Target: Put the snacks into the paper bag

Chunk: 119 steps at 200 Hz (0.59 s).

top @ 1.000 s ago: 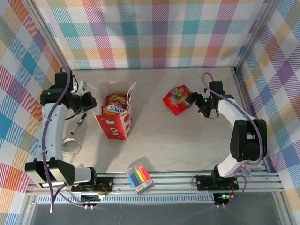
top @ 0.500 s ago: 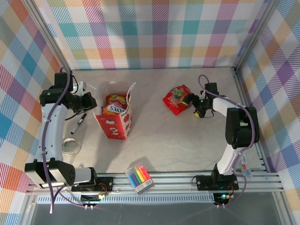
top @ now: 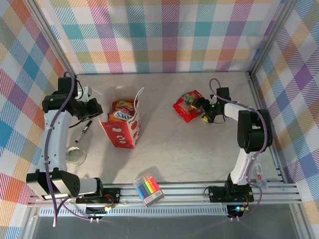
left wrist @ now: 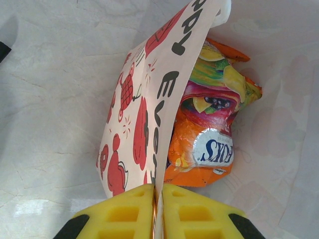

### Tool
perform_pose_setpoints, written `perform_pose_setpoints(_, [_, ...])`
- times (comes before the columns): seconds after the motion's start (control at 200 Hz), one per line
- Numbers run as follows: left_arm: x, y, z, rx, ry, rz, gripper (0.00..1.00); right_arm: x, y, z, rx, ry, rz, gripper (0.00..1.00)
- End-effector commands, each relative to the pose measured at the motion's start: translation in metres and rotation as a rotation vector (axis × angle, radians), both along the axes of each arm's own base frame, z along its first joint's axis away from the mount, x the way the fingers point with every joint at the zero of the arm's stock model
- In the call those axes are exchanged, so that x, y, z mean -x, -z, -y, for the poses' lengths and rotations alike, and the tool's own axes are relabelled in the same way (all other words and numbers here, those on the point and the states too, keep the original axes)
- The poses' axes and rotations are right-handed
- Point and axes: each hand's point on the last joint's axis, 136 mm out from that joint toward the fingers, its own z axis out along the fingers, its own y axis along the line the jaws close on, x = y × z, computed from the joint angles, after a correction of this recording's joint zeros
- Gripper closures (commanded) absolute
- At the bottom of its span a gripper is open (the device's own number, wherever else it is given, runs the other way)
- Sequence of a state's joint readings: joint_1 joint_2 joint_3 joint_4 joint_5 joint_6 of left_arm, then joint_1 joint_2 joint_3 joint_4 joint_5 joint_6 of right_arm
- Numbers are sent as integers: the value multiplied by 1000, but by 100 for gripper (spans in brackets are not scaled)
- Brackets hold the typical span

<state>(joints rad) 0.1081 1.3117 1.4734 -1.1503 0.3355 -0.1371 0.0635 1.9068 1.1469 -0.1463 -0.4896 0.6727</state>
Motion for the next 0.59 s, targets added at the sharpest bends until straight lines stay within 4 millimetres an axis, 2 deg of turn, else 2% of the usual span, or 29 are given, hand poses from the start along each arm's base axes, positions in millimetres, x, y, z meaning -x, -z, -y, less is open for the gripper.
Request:
perform_pose_setpoints(0.0, [5,-4,-5,-12,-6,-7,88,-9,-9,-5,-52,-13,29,1])
perform_pose_setpoints(0.22, [4,-3,-4,-8,-6,-15,88,-10,-12,-12,-70,-22,39,1])
perform_pose_setpoints(0.59, [5,-6,-5,-14,-4,-8,87,-14,2,-19,-37,-15,24,1])
